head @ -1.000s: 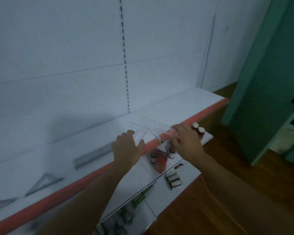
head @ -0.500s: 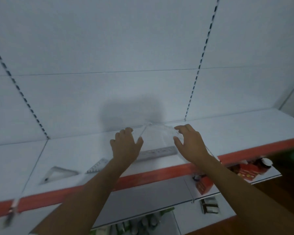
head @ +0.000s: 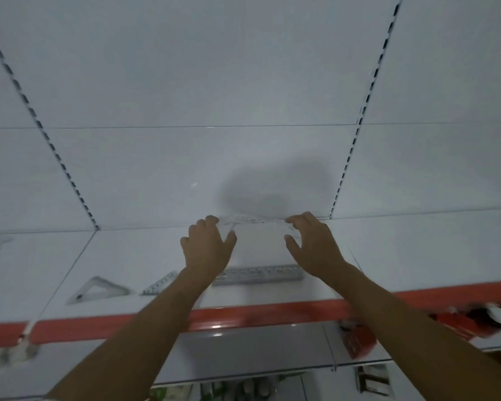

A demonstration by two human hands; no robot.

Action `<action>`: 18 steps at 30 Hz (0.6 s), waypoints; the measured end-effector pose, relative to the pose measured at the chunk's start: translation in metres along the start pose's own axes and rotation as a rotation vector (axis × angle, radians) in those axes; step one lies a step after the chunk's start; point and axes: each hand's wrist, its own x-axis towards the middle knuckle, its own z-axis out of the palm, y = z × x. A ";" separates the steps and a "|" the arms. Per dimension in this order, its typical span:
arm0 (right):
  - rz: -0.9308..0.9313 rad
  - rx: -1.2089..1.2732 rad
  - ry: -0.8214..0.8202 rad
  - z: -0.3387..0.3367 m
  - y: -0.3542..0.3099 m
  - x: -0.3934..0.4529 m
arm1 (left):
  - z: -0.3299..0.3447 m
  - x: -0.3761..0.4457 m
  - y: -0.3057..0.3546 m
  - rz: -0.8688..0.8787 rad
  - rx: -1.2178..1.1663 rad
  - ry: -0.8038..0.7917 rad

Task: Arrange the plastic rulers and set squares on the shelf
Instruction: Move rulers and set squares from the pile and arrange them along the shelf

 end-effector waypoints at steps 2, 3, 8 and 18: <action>-0.017 0.026 -0.010 0.002 0.005 0.001 | 0.002 -0.003 0.001 -0.015 0.025 -0.006; -0.034 0.039 -0.016 0.004 0.007 0.000 | 0.002 -0.004 0.001 -0.016 0.037 -0.002; -0.081 0.106 -0.066 0.018 0.016 -0.003 | 0.005 -0.017 -0.005 -0.080 0.098 0.000; -0.178 0.207 -0.174 0.047 0.016 -0.015 | 0.010 -0.043 -0.026 -0.247 0.148 0.015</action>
